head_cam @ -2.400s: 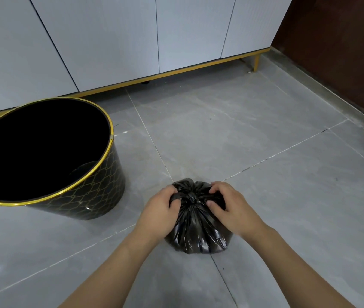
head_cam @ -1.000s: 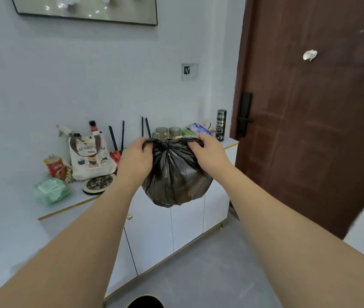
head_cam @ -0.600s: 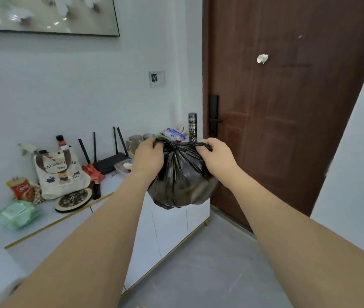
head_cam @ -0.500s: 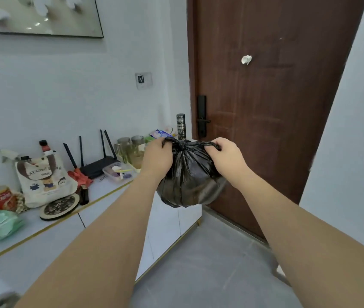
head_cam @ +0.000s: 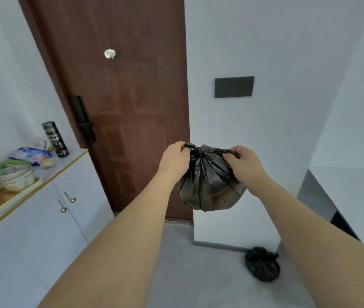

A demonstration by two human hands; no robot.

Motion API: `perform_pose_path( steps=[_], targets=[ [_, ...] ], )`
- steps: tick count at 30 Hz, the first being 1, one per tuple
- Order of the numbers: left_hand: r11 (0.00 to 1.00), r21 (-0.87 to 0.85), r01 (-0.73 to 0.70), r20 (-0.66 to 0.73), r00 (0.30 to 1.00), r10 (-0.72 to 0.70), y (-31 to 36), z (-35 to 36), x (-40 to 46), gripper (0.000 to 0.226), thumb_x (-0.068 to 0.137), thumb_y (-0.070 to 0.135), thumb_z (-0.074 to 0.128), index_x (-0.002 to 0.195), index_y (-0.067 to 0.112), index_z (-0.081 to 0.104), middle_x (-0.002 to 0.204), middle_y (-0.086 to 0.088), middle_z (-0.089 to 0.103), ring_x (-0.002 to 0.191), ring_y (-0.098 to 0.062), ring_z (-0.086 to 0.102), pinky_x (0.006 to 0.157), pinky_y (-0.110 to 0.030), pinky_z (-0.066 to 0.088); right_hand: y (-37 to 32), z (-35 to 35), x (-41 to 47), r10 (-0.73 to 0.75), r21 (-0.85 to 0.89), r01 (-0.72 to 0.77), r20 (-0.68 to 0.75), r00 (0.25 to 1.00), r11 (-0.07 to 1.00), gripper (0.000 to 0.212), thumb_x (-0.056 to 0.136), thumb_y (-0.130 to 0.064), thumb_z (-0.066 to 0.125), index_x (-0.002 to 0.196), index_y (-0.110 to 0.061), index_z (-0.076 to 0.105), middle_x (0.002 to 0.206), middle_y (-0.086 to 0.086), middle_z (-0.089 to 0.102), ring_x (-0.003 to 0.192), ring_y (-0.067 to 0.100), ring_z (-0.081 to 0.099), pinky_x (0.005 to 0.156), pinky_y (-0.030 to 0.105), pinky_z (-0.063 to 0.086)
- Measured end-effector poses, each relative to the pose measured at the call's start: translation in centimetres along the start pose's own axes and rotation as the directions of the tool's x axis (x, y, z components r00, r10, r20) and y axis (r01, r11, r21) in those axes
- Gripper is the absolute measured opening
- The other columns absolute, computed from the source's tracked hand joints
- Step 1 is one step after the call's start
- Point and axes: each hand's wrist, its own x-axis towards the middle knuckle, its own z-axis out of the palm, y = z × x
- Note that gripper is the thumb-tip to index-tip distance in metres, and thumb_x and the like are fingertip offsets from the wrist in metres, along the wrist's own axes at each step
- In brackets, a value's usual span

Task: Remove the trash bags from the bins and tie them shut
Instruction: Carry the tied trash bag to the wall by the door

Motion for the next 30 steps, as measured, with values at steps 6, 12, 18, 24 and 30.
perform_pose_path(
  steps=[6,12,18,24,30],
  targets=[
    [0.999,-0.024,-0.034,0.181,0.983,0.037,2.4,10.0,2.9,0.029,0.1,0.02,0.039,0.084,0.012,0.061,0.074,0.002,0.059,0.065,-0.013,0.051,0.055,-0.028,0.035,7.8,-6.3,3.0,0.122,-0.006,-0.122,-0.042,0.992,0.992,0.012,0.09,-0.026,0.056,0.088,-0.017,0.064,0.086,-0.001,0.065,0.088,0.022,0.06,0.082,0.037,0.049],
    [0.998,0.022,0.065,0.269,0.961,-0.069,-1.1,17.7,5.7,0.031,0.098,0.018,0.038,0.088,0.004,0.064,0.082,-0.007,0.065,0.07,-0.019,0.056,0.061,-0.031,0.041,15.6,-6.0,6.4,0.22,-0.045,-0.219,0.016,0.975,0.975,0.014,0.091,-0.023,0.056,0.088,-0.012,0.064,0.083,0.0,0.064,0.085,0.022,0.059,0.079,0.036,0.047],
    [0.973,0.055,0.224,0.35,0.908,-0.229,-8.1,23.6,8.7,0.029,0.099,0.016,0.039,0.074,0.007,0.051,0.066,-0.003,0.05,0.057,-0.015,0.042,0.053,-0.03,0.031,23.2,-2.1,11.3,0.301,-0.163,-0.279,0.13,0.945,0.946,0.012,0.092,-0.021,0.054,0.084,-0.014,0.061,0.079,0.0,0.062,0.079,0.022,0.056,0.064,0.029,0.039],
    [0.931,0.083,0.356,0.422,0.834,-0.357,-17.3,31.6,12.3,0.025,0.095,0.011,0.042,0.079,0.003,0.06,0.073,-0.006,0.059,0.063,-0.018,0.049,0.056,-0.03,0.035,32.9,3.4,16.1,0.422,-0.281,-0.364,0.182,0.888,0.888,0.015,0.094,-0.021,0.052,0.099,-0.014,0.064,0.091,0.002,0.063,0.087,0.023,0.057,0.071,0.028,0.038],
    [0.881,0.123,0.457,0.489,0.745,-0.455,-29.3,44.2,12.7,0.024,0.093,0.014,0.046,0.093,0.018,0.069,0.091,0.002,0.069,0.086,-0.018,0.064,0.078,-0.035,0.051,49.0,9.3,18.6,0.53,-0.313,-0.461,0.188,0.827,0.83,0.012,0.095,-0.018,0.048,0.098,-0.016,0.06,0.092,0.002,0.063,0.08,0.019,0.056,0.062,0.028,0.038]
  ],
)
